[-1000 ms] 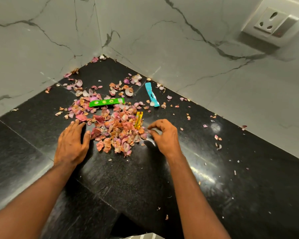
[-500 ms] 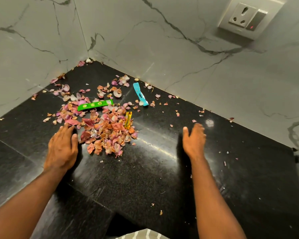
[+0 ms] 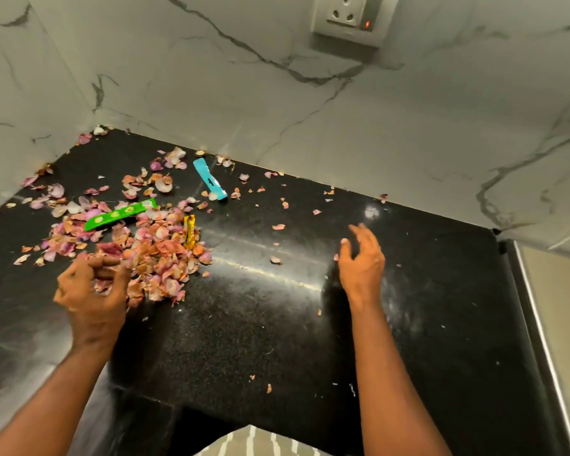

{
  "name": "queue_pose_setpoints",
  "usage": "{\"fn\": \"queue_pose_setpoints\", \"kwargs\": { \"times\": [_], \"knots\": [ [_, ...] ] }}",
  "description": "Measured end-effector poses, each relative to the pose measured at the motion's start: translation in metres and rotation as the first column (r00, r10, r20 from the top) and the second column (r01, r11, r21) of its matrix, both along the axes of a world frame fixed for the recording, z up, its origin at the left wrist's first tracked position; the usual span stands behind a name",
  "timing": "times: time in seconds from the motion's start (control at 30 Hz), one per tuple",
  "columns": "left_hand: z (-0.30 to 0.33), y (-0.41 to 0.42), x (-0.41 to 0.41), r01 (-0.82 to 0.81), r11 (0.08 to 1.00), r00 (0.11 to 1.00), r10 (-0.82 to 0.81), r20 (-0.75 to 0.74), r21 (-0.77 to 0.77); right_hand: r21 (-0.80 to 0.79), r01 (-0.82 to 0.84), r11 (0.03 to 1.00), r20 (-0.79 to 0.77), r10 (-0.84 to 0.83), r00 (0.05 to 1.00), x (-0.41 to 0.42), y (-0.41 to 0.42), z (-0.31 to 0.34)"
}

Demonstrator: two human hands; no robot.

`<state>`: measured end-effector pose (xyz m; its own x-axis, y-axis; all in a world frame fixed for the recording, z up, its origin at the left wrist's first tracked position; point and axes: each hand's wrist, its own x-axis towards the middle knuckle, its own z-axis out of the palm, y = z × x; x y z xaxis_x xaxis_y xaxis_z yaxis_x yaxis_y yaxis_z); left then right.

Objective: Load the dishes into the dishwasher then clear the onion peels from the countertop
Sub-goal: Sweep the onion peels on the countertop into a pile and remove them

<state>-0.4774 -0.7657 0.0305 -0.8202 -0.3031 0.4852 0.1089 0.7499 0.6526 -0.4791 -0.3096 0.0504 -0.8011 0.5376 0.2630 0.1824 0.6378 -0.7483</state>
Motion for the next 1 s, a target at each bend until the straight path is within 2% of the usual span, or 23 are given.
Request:
{"fn": "queue_pose_setpoints", "kwargs": {
  "times": [0.1, 0.17, 0.23, 0.3, 0.37, 0.43, 0.47, 0.5, 0.53, 0.6, 0.63, 0.67, 0.73, 0.77, 0.8, 0.83, 0.87, 0.9, 0.93, 0.97, 1.0],
  "knots": [
    [0.0, 0.021, 0.012, -0.099, 0.995, 0.986, 0.099, 0.135, -0.003, 0.206, 0.165, 0.965, 0.27, -0.218, 0.938, 0.021, 0.044, -0.018],
    [-0.009, 0.023, 0.016, -0.029, 0.997, 0.971, 0.044, 0.235, -0.068, 0.297, 0.152, 0.943, 0.457, -0.28, 0.844, 0.031, 0.053, -0.029],
    [-0.014, 0.022, 0.012, 0.068, 0.99, 0.962, -0.032, 0.271, -0.126, 0.312, 0.069, 0.947, 0.533, -0.235, 0.813, 0.031, 0.039, -0.034],
    [-0.014, 0.022, 0.008, 0.097, 0.983, 0.951, -0.046, 0.306, -0.155, 0.237, -0.06, 0.97, 0.505, -0.07, 0.861, 0.022, 0.01, -0.032],
    [-0.015, 0.022, 0.009, 0.069, 0.986, 0.945, -0.015, 0.326, -0.155, -0.006, -0.27, 0.963, 0.396, 0.25, 0.884, 0.02, -0.032, -0.024],
    [-0.014, 0.022, 0.01, 0.058, 0.985, 0.947, -0.003, 0.321, -0.16, -0.272, -0.5, 0.822, 0.243, 0.562, 0.791, 0.026, -0.07, -0.01],
    [-0.015, 0.022, 0.01, 0.057, 0.985, 0.948, -0.002, 0.317, -0.163, -0.315, -0.563, 0.764, 0.168, 0.629, 0.759, 0.03, -0.08, -0.004],
    [-0.015, 0.021, 0.01, 0.057, 0.985, 0.948, -0.002, 0.318, -0.163, -0.308, -0.58, 0.754, 0.098, 0.632, 0.769, 0.031, -0.082, 0.002],
    [-0.015, 0.021, 0.009, 0.056, 0.986, 0.947, -0.002, 0.321, -0.16, -0.276, -0.552, 0.787, 0.035, 0.582, 0.813, 0.032, -0.079, 0.007],
    [-0.015, 0.021, 0.008, 0.051, 0.988, 0.944, 0.001, 0.331, -0.148, -0.153, -0.331, 0.931, -0.013, 0.333, 0.943, 0.029, -0.057, 0.009],
    [-0.015, 0.021, 0.009, 0.05, 0.988, 0.942, 0.003, 0.336, -0.149, -0.034, -0.164, 0.986, 0.027, 0.165, 0.986, 0.028, -0.04, 0.006],
    [-0.015, 0.022, 0.009, 0.049, 0.987, 0.941, 0.005, 0.339, -0.153, 0.093, 0.0, 0.996, 0.135, -0.013, 0.991, 0.027, -0.02, 0.0],
    [-0.014, 0.023, 0.009, 0.051, 0.986, 0.939, 0.007, 0.345, -0.161, 0.228, 0.207, 0.951, 0.407, -0.287, 0.867, 0.029, 0.005, -0.015],
    [-0.014, 0.023, 0.008, 0.049, 0.985, 0.937, 0.011, 0.35, -0.163, 0.235, 0.248, 0.94, 0.514, -0.336, 0.789, 0.031, 0.005, -0.02],
    [-0.014, 0.023, 0.008, 0.046, 0.985, 0.935, 0.016, 0.355, -0.166, 0.256, 0.214, 0.943, 0.575, -0.326, 0.751, 0.034, -0.003, -0.025],
    [-0.015, 0.023, 0.008, 0.044, 0.985, 0.933, 0.019, 0.359, -0.167, 0.289, 0.105, 0.951, 0.575, -0.26, 0.776, 0.038, -0.016, -0.029],
    [-0.015, 0.023, 0.007, 0.045, 0.985, 0.932, 0.019, 0.361, -0.168, 0.288, -0.06, 0.956, 0.552, -0.115, 0.826, 0.041, -0.033, -0.031],
    [-0.015, 0.023, 0.007, 0.045, 0.985, 0.932, 0.019, 0.362, -0.167, 0.228, -0.253, 0.94, 0.51, 0.106, 0.853, 0.043, -0.053, -0.031],
    [-0.015, 0.023, 0.007, 0.045, 0.985, 0.932, 0.018, 0.363, -0.164, 0.117, -0.442, 0.889, 0.458, 0.347, 0.818, 0.046, -0.073, -0.025],
    [-0.015, 0.022, 0.007, 0.044, 0.986, 0.932, 0.018, 0.363, -0.16, -0.022, -0.591, 0.806, 0.395, 0.55, 0.735, 0.049, -0.092, -0.019],
    [-0.015, 0.022, 0.008, 0.041, 0.987, 0.932, 0.019, 0.361, -0.157, -0.129, -0.684, 0.718, 0.325, 0.682, 0.655, 0.052, -0.104, -0.014]
  ]
}}
